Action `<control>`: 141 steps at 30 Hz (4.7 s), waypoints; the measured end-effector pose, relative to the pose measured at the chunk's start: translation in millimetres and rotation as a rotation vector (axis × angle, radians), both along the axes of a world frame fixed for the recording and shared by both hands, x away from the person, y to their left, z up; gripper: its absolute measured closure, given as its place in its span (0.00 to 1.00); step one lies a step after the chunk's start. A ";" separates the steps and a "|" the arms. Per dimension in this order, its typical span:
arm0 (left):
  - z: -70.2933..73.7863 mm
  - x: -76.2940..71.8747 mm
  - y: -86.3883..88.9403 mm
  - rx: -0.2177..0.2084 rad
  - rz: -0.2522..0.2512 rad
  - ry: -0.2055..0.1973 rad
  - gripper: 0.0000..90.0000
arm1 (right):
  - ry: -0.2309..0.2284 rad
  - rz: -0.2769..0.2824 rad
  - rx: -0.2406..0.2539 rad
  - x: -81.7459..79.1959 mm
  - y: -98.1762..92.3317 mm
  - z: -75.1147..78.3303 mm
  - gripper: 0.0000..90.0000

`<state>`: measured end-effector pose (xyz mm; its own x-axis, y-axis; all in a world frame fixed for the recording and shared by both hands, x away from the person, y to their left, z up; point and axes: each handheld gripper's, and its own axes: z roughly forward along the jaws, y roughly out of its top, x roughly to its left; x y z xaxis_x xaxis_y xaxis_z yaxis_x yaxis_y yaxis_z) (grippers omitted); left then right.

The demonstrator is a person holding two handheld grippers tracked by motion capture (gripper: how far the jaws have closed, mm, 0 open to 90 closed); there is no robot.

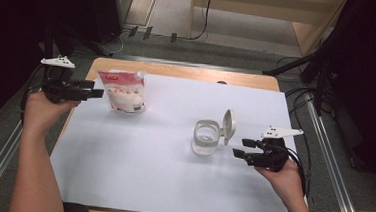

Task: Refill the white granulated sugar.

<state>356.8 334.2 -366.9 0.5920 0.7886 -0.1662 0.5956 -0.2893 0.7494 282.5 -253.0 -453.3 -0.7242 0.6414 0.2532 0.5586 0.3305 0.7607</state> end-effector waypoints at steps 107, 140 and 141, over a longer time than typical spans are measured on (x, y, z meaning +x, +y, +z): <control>73.2 -36.3 -137.4 -0.079 -0.379 0.091 1.00 | -0.052 0.222 0.026 -20.4 162.3 0.0 0.47; 71.4 -39.8 -165.2 -0.071 -0.424 0.176 1.00 | -0.149 -0.003 -0.021 -1.4 227.6 -50.2 0.22; 71.2 -39.3 -164.5 -0.078 -0.426 0.184 1.00 | -0.153 -0.012 -0.022 -1.5 228.4 -50.8 0.22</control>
<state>317.5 169.7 -295.7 0.8153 0.4627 -0.3482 0.5613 -0.4835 0.6717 281.0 -24.6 -504.1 -0.7455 0.6545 0.1263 0.4408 0.3420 0.8299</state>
